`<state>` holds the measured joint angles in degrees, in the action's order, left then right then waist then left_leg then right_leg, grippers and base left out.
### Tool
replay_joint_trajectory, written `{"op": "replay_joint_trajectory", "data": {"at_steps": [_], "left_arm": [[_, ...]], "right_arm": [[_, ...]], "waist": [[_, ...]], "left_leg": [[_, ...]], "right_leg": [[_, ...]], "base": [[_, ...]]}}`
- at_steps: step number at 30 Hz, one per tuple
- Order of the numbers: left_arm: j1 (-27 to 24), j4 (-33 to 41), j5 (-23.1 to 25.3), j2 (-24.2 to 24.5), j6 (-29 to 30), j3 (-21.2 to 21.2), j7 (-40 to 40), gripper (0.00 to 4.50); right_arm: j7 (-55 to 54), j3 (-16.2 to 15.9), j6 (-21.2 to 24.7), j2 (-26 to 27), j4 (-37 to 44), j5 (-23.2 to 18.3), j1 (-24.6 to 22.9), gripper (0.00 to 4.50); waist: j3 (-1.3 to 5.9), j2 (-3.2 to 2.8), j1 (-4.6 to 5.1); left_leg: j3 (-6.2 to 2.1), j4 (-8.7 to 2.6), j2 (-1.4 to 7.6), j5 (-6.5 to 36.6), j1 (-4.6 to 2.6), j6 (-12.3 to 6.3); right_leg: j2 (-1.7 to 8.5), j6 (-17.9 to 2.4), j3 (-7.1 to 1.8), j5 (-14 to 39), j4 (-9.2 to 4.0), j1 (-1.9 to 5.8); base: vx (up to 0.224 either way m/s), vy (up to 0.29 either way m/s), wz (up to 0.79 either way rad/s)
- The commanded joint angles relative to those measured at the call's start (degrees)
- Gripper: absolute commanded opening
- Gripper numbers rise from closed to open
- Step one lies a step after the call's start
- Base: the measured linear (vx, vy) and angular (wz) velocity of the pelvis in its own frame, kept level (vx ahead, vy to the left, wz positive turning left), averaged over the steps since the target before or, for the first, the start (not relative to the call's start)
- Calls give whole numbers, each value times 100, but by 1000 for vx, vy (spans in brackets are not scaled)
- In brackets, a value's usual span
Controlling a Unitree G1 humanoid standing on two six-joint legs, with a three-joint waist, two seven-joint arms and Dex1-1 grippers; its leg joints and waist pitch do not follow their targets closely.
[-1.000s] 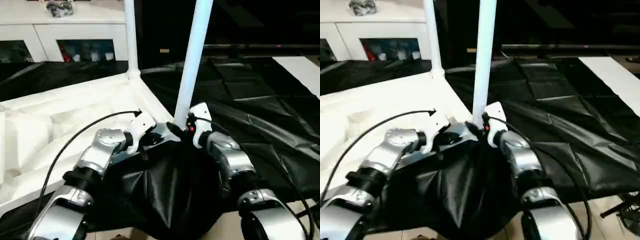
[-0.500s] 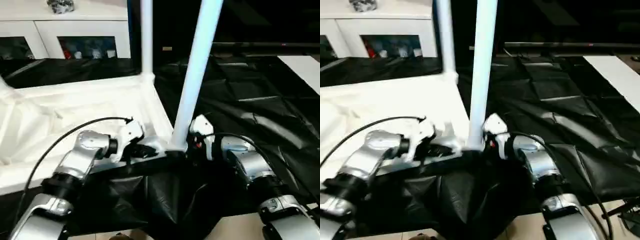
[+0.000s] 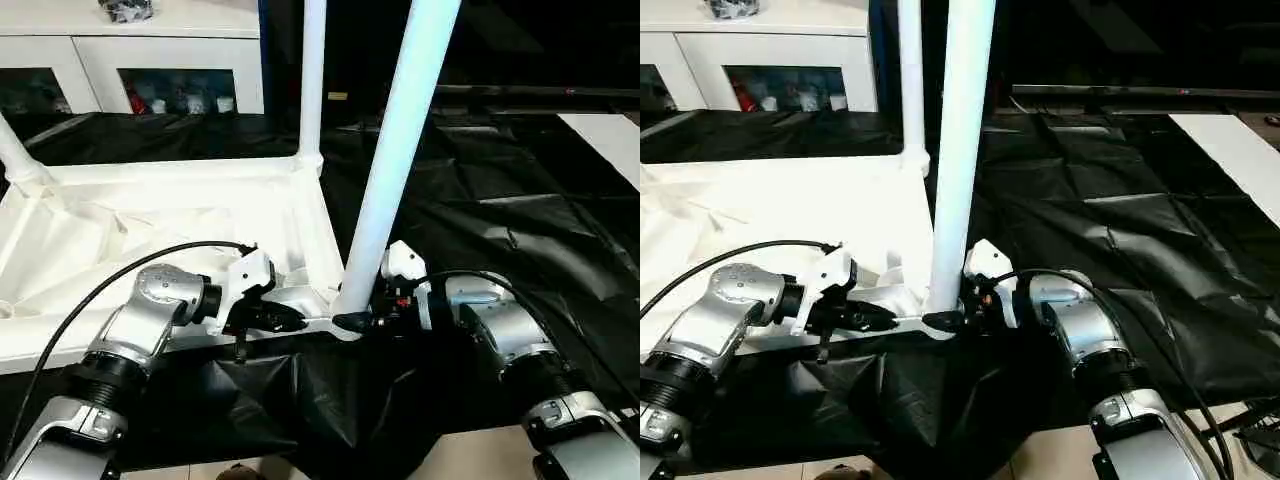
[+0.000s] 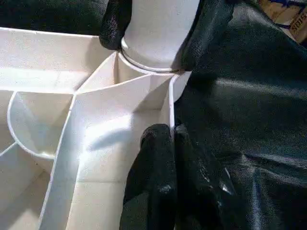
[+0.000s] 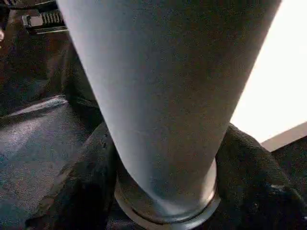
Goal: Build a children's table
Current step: Rotate leg to tighten
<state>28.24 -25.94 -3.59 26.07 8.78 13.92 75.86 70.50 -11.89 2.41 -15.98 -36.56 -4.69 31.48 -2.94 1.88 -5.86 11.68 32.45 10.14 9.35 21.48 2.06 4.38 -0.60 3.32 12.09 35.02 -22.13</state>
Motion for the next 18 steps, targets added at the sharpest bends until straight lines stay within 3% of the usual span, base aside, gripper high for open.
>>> {"op": "replay_joint_trajectory", "data": {"at_steps": [1, 7, 10, 13, 15, 17, 18], "left_arm": [[4, 171, -98, -28, 35, 9, -16, 0], [90, -47, 114, -178, 24, -15, -558, 0], [191, -207, 214, -361, 65, -66, -1015, 0], [413, -500, 367, -707, 172, -134, -1747, 0], [759, -910, 505, -1210, 223, -243, -2691, 0], [830, -988, 517, -1322, 238, -275, -2867, 0], [944, -1090, 542, -1522, 229, -290, -3113, 0]], "right_arm": [[135, -121, 80, -55, 134, -39, -103, 264], [-14, -112, 137, 40, 195, -39, -211, 251], [-331, -54, 168, 189, 160, -15, -241, 250], [-1341, 79, 248, 543, -150, 176, -162, 250], [-2764, 339, 307, 1093, -673, 307, 46, 250], [-3037, 392, 327, 1206, -769, 317, 96, 250], [-3597, 484, 349, 1436, -956, 344, 219, 250]], "waist": [[345, -32, -3], [341, -36, -20], [323, -32, -28], [313, -20, -10], [297, -24, 61], [307, -13, 79], [298, -16, 87]], "left_leg": [[-146, -338, 388, 1151, -136, -167], [-145, -335, 390, 1129, -140, -171], [-152, -357, 395, 1346, -159, -83], [-188, -383, 377, 1594, -182, 84], [-210, -400, 362, 1790, -203, 252], [-231, -399, 361, 1810, -193, 297], [-220, -390, 353, 1827, -198, 254]], "right_leg": [[448, -1444, -278, 522, -351, 203], [448, -1438, -281, 493, -357, 201], [464, -1378, -289, 858, -398, 187], [494, -1226, -292, 1408, -456, 180], [504, -1122, -304, 1855, -499, 135], [523, -1054, -295, 1991, -509, 158], [519, -1000, -303, 2052, -538, 132]], "base": [[0, 0, 0], [0, 0, 0], [0, 0, 0], [0, 0, 0], [0, 0, 0], [0, 0, 0], [0, 0, 0]]}}
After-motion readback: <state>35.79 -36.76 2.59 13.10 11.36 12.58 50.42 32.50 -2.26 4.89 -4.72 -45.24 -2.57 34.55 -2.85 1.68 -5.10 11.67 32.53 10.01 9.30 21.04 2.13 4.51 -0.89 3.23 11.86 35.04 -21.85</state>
